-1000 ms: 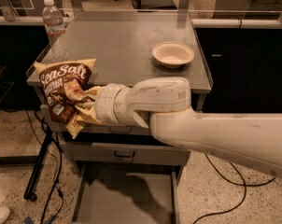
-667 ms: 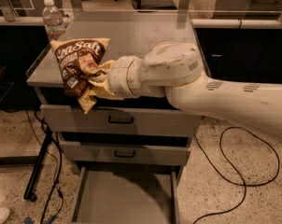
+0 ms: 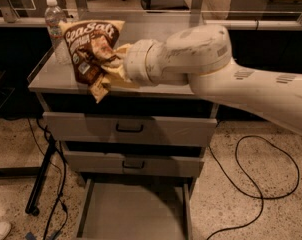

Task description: Pick brown chip bag from bottom drawer and place on counter

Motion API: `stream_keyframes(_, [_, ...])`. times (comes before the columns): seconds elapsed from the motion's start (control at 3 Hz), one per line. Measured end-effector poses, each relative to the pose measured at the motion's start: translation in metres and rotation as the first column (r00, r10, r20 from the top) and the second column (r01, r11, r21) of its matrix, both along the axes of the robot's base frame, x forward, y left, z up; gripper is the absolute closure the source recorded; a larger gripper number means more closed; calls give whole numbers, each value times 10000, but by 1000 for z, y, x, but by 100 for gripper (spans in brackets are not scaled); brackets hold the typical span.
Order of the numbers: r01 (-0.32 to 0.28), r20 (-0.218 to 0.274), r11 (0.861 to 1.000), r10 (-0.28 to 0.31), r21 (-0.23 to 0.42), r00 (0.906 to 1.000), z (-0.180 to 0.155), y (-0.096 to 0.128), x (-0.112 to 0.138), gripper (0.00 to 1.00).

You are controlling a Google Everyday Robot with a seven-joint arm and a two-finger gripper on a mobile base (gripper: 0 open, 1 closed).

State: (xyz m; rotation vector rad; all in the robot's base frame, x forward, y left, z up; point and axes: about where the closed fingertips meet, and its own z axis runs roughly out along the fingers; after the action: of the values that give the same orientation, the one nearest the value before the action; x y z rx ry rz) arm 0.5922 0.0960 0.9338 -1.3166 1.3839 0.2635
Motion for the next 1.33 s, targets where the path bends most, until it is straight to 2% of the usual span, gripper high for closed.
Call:
stream_keyframes(0.33, [322,222,9995,-321,-42,9992,22,-17,24,100])
stream_keyframes(1.0, [264,492,9993,-251,-266,9985,24,-21,35,100])
stream_keyframes(1.33, [348,405,9986,-332,-391,9986,22,-24,58,100])
